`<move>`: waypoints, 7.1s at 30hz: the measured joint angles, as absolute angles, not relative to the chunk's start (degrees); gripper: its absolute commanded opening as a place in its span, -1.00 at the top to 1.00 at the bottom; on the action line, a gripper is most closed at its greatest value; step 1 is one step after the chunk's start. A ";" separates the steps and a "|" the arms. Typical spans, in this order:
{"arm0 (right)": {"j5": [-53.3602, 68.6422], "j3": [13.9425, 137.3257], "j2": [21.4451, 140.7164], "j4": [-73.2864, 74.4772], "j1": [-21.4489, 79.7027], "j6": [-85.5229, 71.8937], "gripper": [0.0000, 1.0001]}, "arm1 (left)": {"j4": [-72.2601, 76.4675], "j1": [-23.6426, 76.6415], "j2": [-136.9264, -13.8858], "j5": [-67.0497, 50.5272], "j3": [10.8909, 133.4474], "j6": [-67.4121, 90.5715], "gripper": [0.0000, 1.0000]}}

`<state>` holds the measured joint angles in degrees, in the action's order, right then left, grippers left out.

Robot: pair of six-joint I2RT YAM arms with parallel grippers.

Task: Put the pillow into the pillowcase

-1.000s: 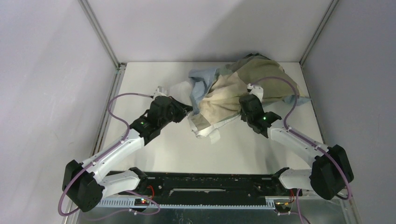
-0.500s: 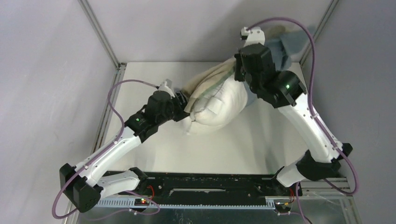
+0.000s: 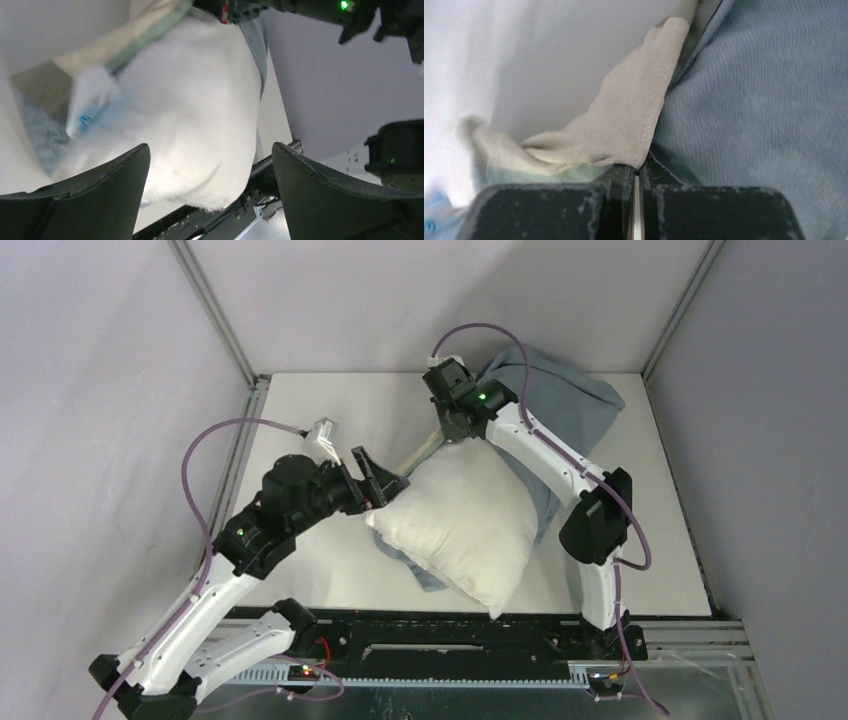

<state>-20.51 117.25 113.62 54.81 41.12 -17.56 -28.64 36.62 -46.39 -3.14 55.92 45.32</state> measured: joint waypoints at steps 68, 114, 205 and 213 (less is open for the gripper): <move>-11.62 91.59 92.79 47.29 47.48 -16.73 -0.13 | -0.93 37.41 -68.25 16.16 43.81 56.95 1.00; -26.02 70.43 68.40 50.09 58.13 -30.89 -0.63 | -2.96 38.22 -73.54 18.68 45.74 56.49 1.00; -29.65 96.31 89.84 54.70 60.93 -19.00 1.00 | -4.43 38.11 -61.80 -0.08 47.07 43.94 1.00; -19.27 134.45 105.14 62.94 65.43 -16.88 1.00 | -1.61 36.40 -68.55 5.21 49.21 48.51 1.00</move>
<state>-19.27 134.45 105.14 62.94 65.43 -16.88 -1.61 36.40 -68.55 5.21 49.21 48.51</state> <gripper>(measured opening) 0.015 0.046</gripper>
